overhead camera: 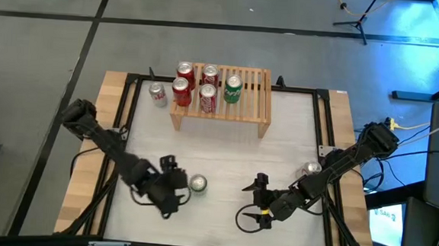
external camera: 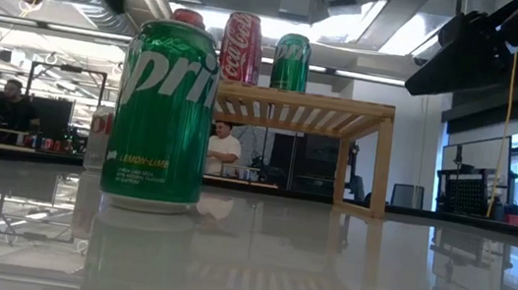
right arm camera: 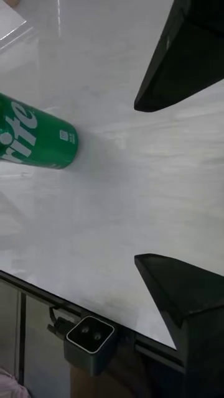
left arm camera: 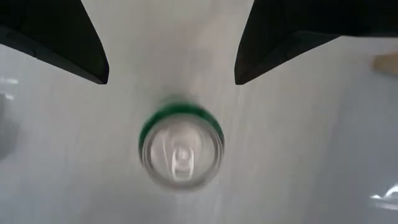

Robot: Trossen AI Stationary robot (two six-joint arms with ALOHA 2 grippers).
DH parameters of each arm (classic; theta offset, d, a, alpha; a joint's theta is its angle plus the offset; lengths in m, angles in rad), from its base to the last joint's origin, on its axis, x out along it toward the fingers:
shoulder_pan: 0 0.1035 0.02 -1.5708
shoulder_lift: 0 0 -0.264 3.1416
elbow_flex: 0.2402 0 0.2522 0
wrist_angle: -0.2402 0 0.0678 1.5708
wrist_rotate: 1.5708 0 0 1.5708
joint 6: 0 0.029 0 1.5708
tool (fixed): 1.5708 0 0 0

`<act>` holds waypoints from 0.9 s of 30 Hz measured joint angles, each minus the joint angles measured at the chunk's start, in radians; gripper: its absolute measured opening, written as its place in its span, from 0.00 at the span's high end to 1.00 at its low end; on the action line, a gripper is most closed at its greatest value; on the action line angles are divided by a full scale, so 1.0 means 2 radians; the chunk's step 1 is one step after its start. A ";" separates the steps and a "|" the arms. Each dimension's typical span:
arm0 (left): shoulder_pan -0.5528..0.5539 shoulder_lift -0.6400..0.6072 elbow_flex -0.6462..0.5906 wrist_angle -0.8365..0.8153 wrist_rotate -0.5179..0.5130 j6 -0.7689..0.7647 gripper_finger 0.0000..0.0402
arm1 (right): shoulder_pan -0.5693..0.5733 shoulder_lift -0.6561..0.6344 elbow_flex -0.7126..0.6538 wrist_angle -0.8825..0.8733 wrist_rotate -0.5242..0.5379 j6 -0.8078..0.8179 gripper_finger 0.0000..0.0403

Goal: Place canned beverage on shelf
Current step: Put the green soda can on the shelf aligned with the other green soda can

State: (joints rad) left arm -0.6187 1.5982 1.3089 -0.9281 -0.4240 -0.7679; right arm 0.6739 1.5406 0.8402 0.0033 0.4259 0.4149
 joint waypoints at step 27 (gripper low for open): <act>-0.074 -0.040 -0.359 0.545 -0.183 0.037 0.16 | -0.127 0.160 0.000 0.347 -0.048 -0.107 0.04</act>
State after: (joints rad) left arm -0.7666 1.5177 0.5909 0.1628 -0.7901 -0.6933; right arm 0.4193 1.8610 0.8411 0.6967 0.3307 0.2003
